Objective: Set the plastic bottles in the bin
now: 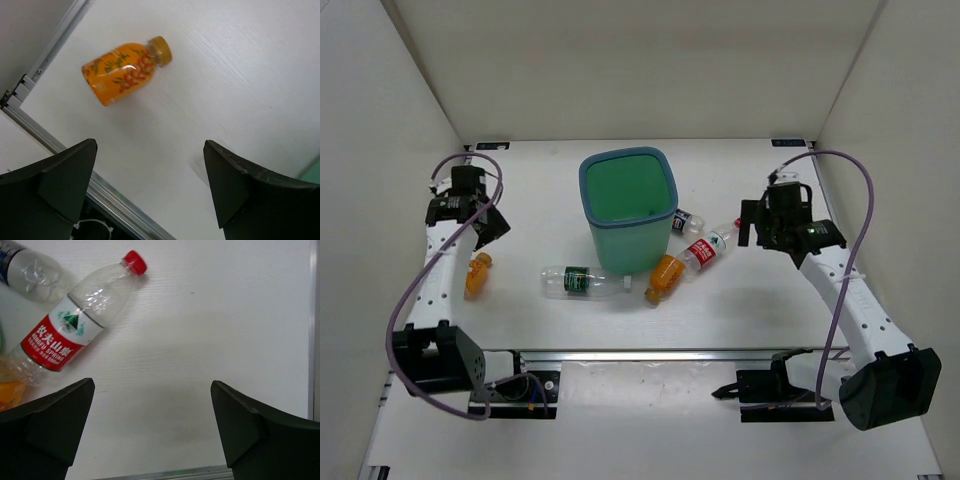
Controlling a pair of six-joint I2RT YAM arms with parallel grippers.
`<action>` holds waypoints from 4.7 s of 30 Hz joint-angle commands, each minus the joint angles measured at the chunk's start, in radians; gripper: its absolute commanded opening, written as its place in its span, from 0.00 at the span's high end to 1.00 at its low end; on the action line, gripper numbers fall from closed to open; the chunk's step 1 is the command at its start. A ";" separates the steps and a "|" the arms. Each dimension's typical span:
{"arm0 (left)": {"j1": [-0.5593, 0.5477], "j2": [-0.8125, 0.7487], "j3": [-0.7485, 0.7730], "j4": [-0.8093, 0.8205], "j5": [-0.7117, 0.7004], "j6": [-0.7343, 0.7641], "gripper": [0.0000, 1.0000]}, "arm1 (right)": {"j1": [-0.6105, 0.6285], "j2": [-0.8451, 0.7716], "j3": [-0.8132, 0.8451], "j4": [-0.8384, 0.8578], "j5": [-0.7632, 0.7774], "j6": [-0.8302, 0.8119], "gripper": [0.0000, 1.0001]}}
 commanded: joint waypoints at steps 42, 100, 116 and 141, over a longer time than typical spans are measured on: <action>0.109 0.403 0.056 0.200 0.196 0.359 0.58 | 0.007 -0.166 -0.258 0.314 -0.176 0.202 0.01; -0.182 -0.283 -0.192 0.255 0.117 0.050 0.02 | 0.072 0.447 -0.048 0.407 -0.019 0.472 0.04; -0.202 -0.303 -0.196 0.252 0.145 0.062 0.01 | 0.040 0.474 -0.136 0.518 0.007 0.520 0.53; -0.208 -0.254 -0.403 0.232 0.263 -0.254 0.02 | 0.503 0.340 0.326 1.068 -0.057 -0.270 0.58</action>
